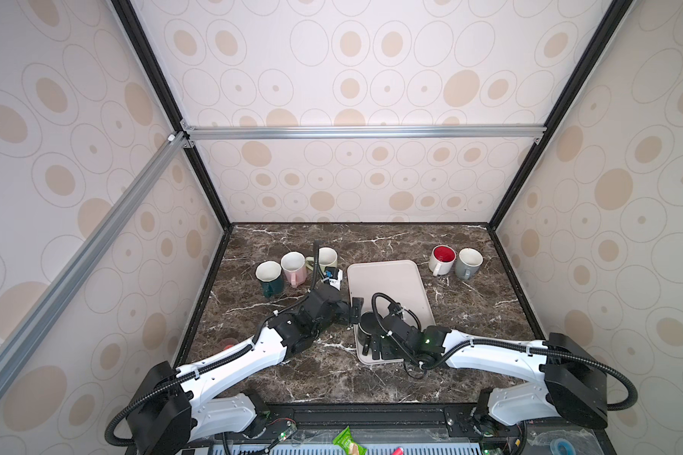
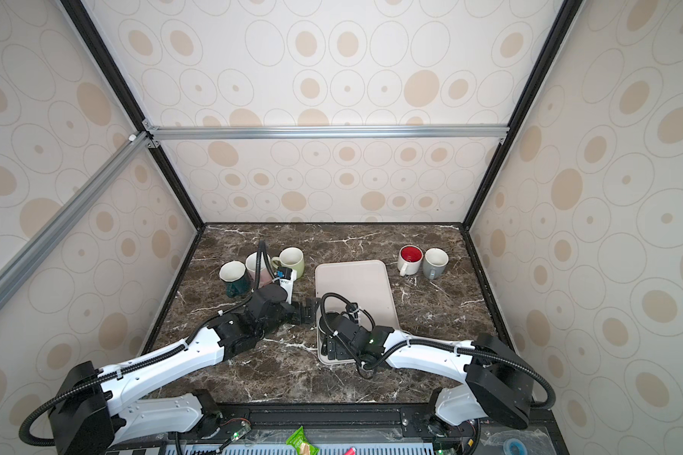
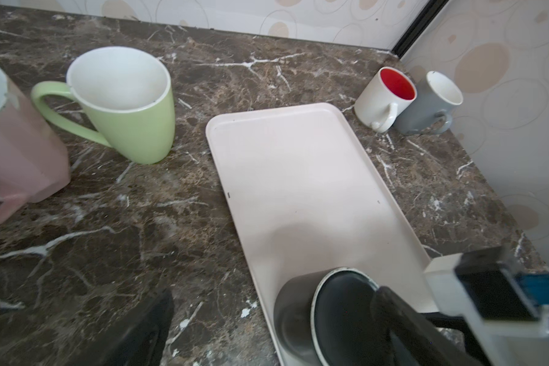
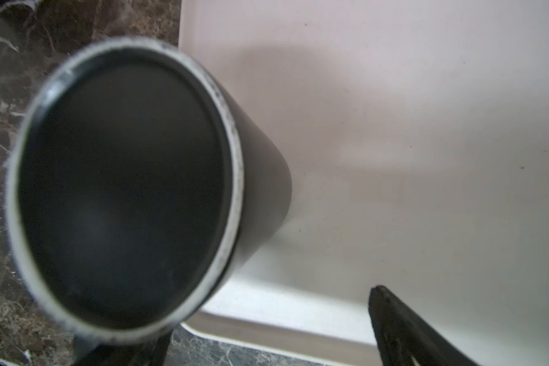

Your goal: Turn the mug right side up

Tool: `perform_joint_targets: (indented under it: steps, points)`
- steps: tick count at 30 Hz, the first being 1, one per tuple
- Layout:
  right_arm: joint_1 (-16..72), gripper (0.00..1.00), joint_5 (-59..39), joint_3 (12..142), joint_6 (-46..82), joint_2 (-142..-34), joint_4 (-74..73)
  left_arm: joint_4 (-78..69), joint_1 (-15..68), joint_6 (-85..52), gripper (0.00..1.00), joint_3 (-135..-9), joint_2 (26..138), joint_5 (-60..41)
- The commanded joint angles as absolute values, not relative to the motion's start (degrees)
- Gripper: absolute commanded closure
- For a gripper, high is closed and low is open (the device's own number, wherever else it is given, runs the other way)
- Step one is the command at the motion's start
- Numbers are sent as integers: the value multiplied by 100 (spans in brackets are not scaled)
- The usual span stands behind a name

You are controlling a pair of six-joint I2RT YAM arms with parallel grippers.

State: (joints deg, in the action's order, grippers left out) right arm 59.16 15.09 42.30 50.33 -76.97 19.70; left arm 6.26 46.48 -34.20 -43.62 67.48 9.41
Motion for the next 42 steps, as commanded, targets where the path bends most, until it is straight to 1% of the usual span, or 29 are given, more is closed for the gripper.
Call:
perform_joint_targets:
  steps: [1,6,10,14,19,22,26,32,35,38,42]
  points:
    - [5946,1,1694,4155,5151,-7119,2089,1144,4634,-3306,2,-4453,6668,807]
    - [5941,0,1828,3614,5199,-5986,2320,1361,4637,-3114,2,-4427,6681,221]
    - [5942,0,1951,2927,5240,-4760,2391,1610,4638,-3033,2,-4385,6593,-49]
    - [5942,0,1962,1968,5677,-3354,2109,2026,4666,-2973,2,-4493,6658,-481]
    - [5944,0,1988,1404,5697,-1762,2329,2423,4794,-2977,2,-4510,6880,-493]
    - [5943,0,2061,1338,5709,-1199,2729,2427,4915,-3095,2,-4507,6983,-611]
    - [5942,0,1946,1219,5627,-1082,2724,2424,5125,-3178,2,-4604,7164,-629]
    - [5942,0,1829,1185,5599,-1495,2557,2439,5288,-3213,2,-4826,7554,-480]
    - [5941,0,1843,1215,5649,-1641,2549,2549,5450,-3160,2,-4999,7784,-119]
    - [5941,0,1855,1209,5678,-1687,2532,2654,5520,-3078,2,-5161,8027,-54]
    - [5946,0,1915,1120,5730,-1653,2492,2681,5605,-3032,6,-5282,8220,-75]
